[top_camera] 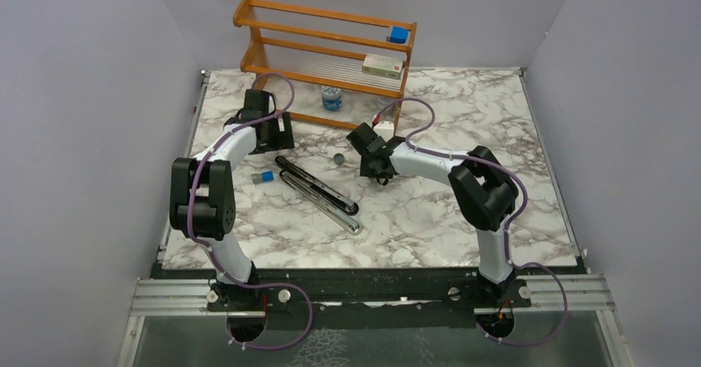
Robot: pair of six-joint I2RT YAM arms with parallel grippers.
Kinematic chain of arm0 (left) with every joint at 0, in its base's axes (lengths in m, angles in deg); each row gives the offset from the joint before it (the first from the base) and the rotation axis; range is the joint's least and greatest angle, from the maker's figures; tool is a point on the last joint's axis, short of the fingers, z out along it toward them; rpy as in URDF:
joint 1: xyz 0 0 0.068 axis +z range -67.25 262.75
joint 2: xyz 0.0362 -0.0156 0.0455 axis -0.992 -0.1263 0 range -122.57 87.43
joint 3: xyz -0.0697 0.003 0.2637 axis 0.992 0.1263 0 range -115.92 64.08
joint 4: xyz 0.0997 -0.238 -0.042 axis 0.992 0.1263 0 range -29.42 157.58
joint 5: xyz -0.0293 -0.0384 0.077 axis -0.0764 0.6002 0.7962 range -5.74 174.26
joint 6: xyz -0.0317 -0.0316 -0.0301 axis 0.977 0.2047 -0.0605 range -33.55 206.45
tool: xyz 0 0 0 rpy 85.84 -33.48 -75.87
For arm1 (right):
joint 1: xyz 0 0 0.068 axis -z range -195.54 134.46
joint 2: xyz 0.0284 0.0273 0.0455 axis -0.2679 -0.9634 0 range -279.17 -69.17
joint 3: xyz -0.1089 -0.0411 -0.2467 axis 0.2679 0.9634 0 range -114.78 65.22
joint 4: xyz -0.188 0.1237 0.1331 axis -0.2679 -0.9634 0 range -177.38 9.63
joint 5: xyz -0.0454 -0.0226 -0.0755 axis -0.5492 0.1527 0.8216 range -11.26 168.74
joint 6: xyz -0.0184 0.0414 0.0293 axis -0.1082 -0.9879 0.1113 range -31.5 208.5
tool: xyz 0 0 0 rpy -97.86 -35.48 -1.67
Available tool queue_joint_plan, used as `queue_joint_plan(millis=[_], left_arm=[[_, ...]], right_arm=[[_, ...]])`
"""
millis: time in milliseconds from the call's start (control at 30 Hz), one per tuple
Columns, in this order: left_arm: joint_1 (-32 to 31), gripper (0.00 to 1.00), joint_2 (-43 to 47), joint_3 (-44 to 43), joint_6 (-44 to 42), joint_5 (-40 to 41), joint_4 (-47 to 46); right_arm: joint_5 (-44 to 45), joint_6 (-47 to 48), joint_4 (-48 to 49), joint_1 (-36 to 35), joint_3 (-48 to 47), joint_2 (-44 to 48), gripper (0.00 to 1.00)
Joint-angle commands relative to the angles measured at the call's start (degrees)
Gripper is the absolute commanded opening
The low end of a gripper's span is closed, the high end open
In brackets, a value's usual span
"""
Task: Load the staples into the stapler
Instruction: Adjust the staple at the center of the board.
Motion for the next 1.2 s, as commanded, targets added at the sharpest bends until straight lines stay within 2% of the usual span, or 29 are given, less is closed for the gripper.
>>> queue_joint_plan(millis=[0,167,333,400,567,767,1000,1167], left_arm=[[0.32,0.87,0.65,-1.56,-0.03,-1.29,-0.06],[0.32,0.87,0.64,-1.54,-0.01,-1.28,-0.11],[0.32,0.87,0.65,-1.63,0.06,-1.45,-0.05],[0.32,0.87,0.66,-1.62,0.06,-1.44,-0.06],[0.32,0.87,0.66,-1.58,0.06,-1.37,-0.13],[0.32,0.87,0.67,-1.65,0.06,-1.55,-0.07],[0.32,0.87,0.67,-1.54,0.15,-1.73,-0.1],[0.32,0.87,0.83,-1.57,0.15,-1.7,-0.06]], right_arm=[[0.37,4.11,1.9,0.57,0.95,-3.09,0.49],[-4.47,7.16,3.35,0.57,0.42,-3.06,0.43],[-9.21,10.65,6.18,0.57,2.06,-2.1,0.3],[-10.91,12.4,7.06,0.57,2.04,-2.15,0.27],[-14.88,16.36,6.56,0.56,0.22,-3.22,0.26],[-12.13,14.6,4.3,0.56,2.92,-1.89,0.32],[-10.94,14.88,4.04,0.49,6.95,-0.01,0.24],[-11.21,16.14,4.9,0.55,9.11,1.79,0.22]])
